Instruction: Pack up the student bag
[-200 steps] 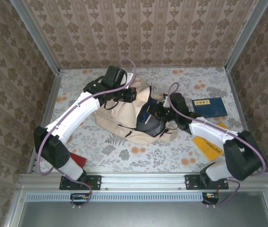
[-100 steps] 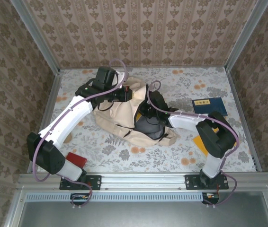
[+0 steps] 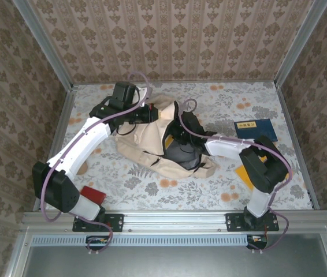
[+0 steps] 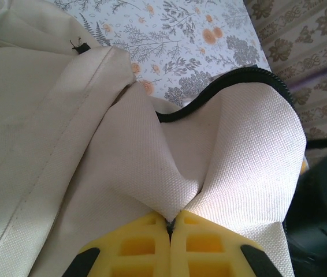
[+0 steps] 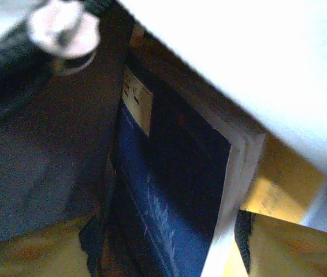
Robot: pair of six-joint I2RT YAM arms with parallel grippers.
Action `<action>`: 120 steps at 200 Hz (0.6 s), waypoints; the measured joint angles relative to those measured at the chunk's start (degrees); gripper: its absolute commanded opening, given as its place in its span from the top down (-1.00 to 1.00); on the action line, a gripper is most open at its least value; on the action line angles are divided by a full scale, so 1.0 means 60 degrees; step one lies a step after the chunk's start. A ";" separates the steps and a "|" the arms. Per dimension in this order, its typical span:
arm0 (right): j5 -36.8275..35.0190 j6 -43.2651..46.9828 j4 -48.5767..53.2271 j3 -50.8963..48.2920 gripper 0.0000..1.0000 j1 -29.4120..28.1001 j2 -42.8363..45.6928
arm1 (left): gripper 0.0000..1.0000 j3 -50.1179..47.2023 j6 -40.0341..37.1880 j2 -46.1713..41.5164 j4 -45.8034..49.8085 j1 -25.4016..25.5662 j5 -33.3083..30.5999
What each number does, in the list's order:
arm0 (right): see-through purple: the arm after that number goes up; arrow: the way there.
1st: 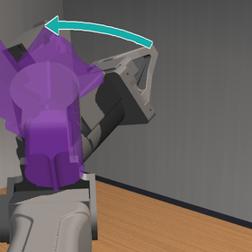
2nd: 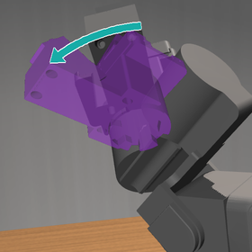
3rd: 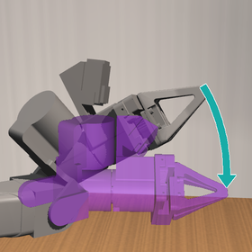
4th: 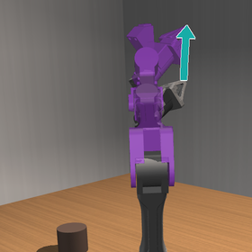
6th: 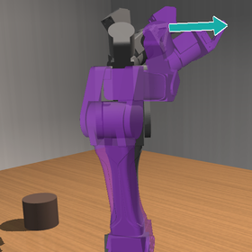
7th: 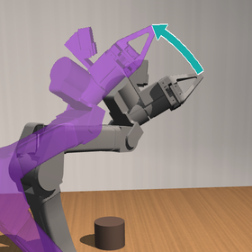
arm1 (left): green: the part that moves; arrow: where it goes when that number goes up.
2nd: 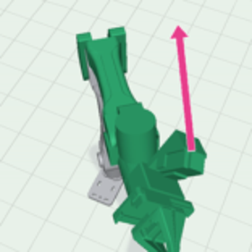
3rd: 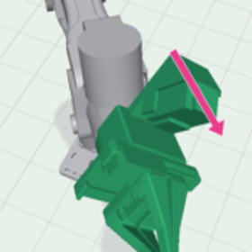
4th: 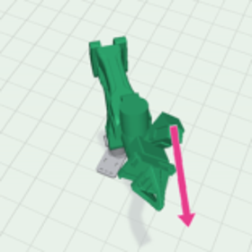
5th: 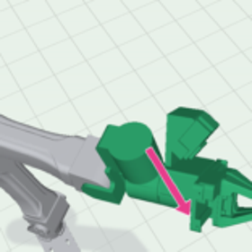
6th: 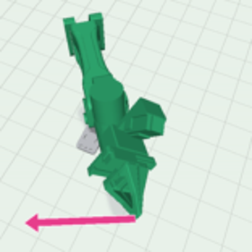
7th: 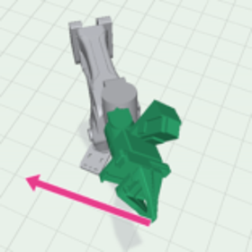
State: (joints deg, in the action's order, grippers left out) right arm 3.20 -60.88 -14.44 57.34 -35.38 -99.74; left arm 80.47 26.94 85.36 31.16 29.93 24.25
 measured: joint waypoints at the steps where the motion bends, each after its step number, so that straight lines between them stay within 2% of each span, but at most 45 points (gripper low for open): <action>1: -0.0004 0.0022 0.0029 -0.0051 -0.32 0.0004 0.0084 | 0.99 -0.0004 0.0011 0.0000 -0.0004 -0.0004 0.0004; 48: 0.0117 0.0718 0.0645 -0.1599 -0.30 0.0372 0.2506 | 1.00 -0.0124 0.0087 0.0000 -0.0171 -0.0259 0.0036; 68: 0.0149 0.1100 0.1406 -0.2098 -0.40 0.0747 0.3555 | 1.00 -0.0291 0.0084 0.0000 -0.0182 -0.0382 0.0036; 92: -0.0011 0.1530 0.2626 -0.2412 -0.52 0.1807 0.4972 | 1.00 -0.0492 0.0000 -0.0025 0.0000 -0.0623 0.0018; 120: 0.0011 0.2084 0.3778 -0.2339 -0.61 0.3927 0.5716 | 1.00 -0.0725 -0.0153 -0.0273 0.0372 -0.1100 -0.0036</action>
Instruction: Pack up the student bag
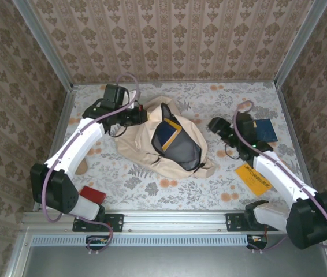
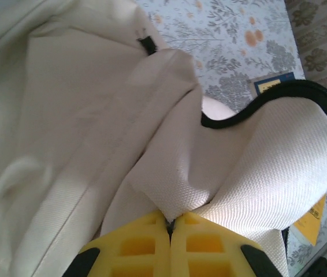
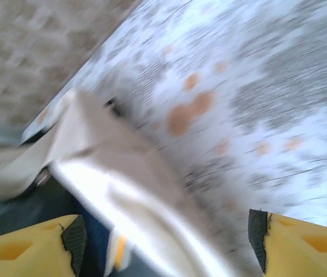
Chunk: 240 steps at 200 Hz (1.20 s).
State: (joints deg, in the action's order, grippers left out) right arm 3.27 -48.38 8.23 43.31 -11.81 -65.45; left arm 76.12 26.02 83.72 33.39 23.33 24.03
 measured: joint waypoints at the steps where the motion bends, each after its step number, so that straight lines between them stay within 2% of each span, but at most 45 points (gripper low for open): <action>1: -0.0004 0.0025 0.0040 0.0007 -0.61 0.0055 -0.0004 | 1.00 -0.0015 -0.0015 -0.0018 0.0015 -0.0018 0.0004; 21: -0.0051 0.0433 0.0885 0.0408 -0.66 0.1177 -0.0499 | 1.00 -0.0189 -0.0091 -0.0346 0.0240 -0.0259 0.0011; 66: -0.0022 0.0925 0.1807 0.1763 -0.68 0.2750 -0.2871 | 0.99 -0.0244 -0.0270 -0.0812 0.0747 -0.0831 0.0029; 76: -0.0018 0.1038 0.1912 0.2022 -0.68 0.3005 -0.3391 | 0.82 -0.0266 -0.0277 -0.0878 0.0794 -0.0943 0.0029; 93: -0.0040 0.1169 0.2178 0.2546 -0.68 0.3304 -0.4240 | 0.32 -0.0299 -0.0328 -0.0914 0.0790 -0.1031 0.0047; 101: -0.0055 0.1297 0.2353 0.2878 -0.68 0.3384 -0.4710 | 0.14 -0.0317 -0.0353 -0.0922 0.0783 -0.1031 0.0062; 112: -0.0066 0.1428 0.2601 0.3366 -0.68 0.3428 -0.5271 | -0.02 -0.0357 -0.0313 -0.0933 0.0750 -0.1031 0.0091; 134: -0.0066 0.1847 0.3002 0.4233 -0.69 0.3424 -0.6251 | -0.20 -0.0444 -0.0277 -0.0969 0.0725 -0.1027 0.0109; 187: -0.0131 0.2586 0.3789 0.4998 -0.70 0.3424 -0.7264 | -0.32 -0.0463 -0.0120 -0.1002 0.0688 -0.0656 -0.0011; 227: -0.0131 0.2601 0.3876 0.5016 -0.71 0.3344 -0.7344 | -0.33 -0.0488 0.0350 -0.0969 0.0386 0.0200 -0.0517; 240: -0.0124 0.2524 0.3883 0.4998 -0.63 0.3257 -0.7333 | -0.34 -0.0495 0.0601 -0.0885 0.0259 0.0568 -0.0831</action>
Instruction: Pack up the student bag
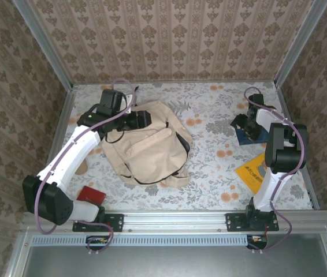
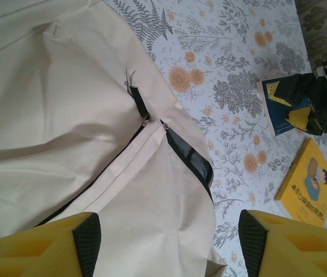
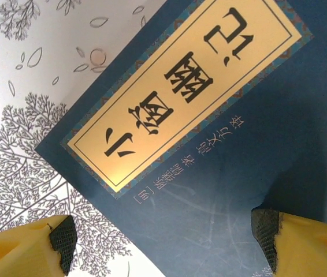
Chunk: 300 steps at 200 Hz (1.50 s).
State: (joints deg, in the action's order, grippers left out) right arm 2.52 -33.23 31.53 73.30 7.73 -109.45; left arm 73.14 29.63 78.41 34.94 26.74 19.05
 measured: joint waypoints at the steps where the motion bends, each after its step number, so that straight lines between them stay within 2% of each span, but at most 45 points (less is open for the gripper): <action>1: 0.0000 0.0000 0.0000 -0.0004 -0.62 -0.0011 0.0000 | -0.34 0.0000 0.0033 0.0018 -0.0022 0.0044 -0.0025; 30: 0.0080 -0.0484 -0.0047 -0.0401 -0.62 -0.0608 0.0324 | -0.40 -0.0127 0.0546 0.0433 -0.0594 0.0743 -0.0331; 67: 0.0510 -0.1541 -0.0390 -0.1020 -0.62 -0.2320 0.0754 | -0.50 -0.0197 0.1060 0.1049 -0.1118 0.1188 -0.0339; 90: 0.0805 -0.2229 -0.0852 -0.1162 -0.62 -0.3253 0.0820 | -0.63 -0.0299 0.1293 0.1235 -0.1483 0.1308 -0.0284; 112: 0.1115 -0.2532 -0.1005 -0.1235 -0.63 -0.3614 0.0896 | -0.81 -0.0408 0.1490 0.1235 -0.1745 0.1384 -0.0244; 147: 0.1115 -0.2200 -0.0499 -0.1038 -0.67 -0.3191 0.1122 | -0.99 -0.0430 0.1570 0.1235 -0.1905 0.1472 -0.0255; 188: 0.0940 -0.1282 0.0095 -0.0102 -0.81 -0.2011 0.0984 | -1.00 -0.0426 0.1413 0.1235 -0.1887 0.1486 -0.0248; 229: 0.0739 -0.0718 0.0426 0.0481 -0.80 -0.1137 0.0095 | -1.00 -0.0426 0.1315 0.1235 -0.1821 0.1486 -0.0149; 257: 0.0601 -0.0488 0.0605 0.0517 -0.79 -0.0987 -0.0299 | -1.00 -0.0426 0.1308 0.1246 -0.1825 0.1515 -0.0036; 300: 0.0350 -0.0670 0.0382 -0.0200 -0.76 -0.1002 0.0222 | -1.00 -0.0426 0.1315 0.1362 -0.1836 0.1741 0.0055</action>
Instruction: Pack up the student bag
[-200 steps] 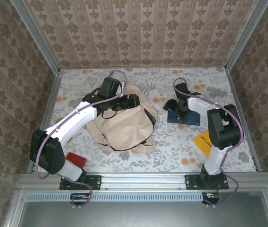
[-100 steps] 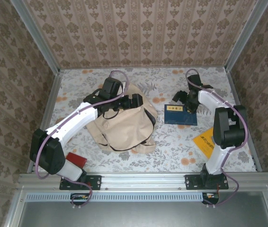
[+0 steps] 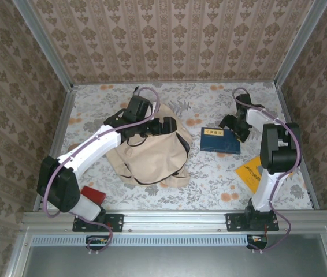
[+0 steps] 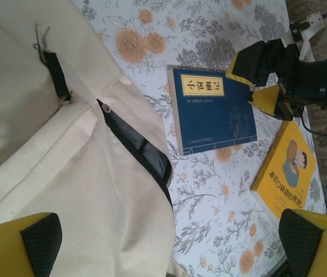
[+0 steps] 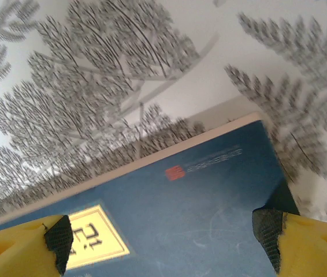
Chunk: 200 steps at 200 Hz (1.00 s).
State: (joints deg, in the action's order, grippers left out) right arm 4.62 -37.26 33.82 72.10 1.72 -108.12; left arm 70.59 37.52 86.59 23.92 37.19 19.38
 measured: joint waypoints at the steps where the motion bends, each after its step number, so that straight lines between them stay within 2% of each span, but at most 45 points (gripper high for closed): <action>1: -0.0004 0.0000 0.0000 -0.0029 -0.76 0.0000 0.0022 | -1.00 0.0000 0.0000 0.0007 0.0000 0.0011 0.0007; 49: 0.0171 -0.1020 -0.0350 -0.2940 -0.73 -0.0157 0.2408 | -0.94 0.0219 0.0080 0.0758 -0.0109 0.0561 0.0219; 88: 0.0568 -0.2310 -0.0900 -0.4670 -0.73 -0.1781 0.4047 | -0.81 0.0608 0.0426 0.1504 -0.0262 0.1191 0.0379; 108: 0.0790 -0.2667 -0.1104 -0.4911 -0.71 -0.2266 0.4331 | -0.72 0.1042 0.0696 0.1942 -0.0273 0.1417 0.0492; 150: 0.0801 -0.2455 -0.0831 -0.4768 -0.66 -0.2280 0.4911 | -0.49 0.2255 0.1140 0.2903 -0.0200 0.1861 0.0484; 170: 0.0798 -0.1865 -0.0645 -0.4302 -0.57 -0.2065 0.5151 | -0.42 0.2481 0.1410 0.3282 -0.0204 0.2113 0.0539; 200: 0.0809 -0.0922 -0.0641 -0.3869 -0.42 -0.1253 0.4907 | -0.31 0.2718 0.1796 0.3982 -0.0208 0.2448 0.0656</action>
State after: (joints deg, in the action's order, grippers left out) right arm 9.47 -42.78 29.98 48.88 -5.80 -78.67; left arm 86.89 48.29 110.48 22.68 51.88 23.31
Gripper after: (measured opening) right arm 0.736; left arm 0.672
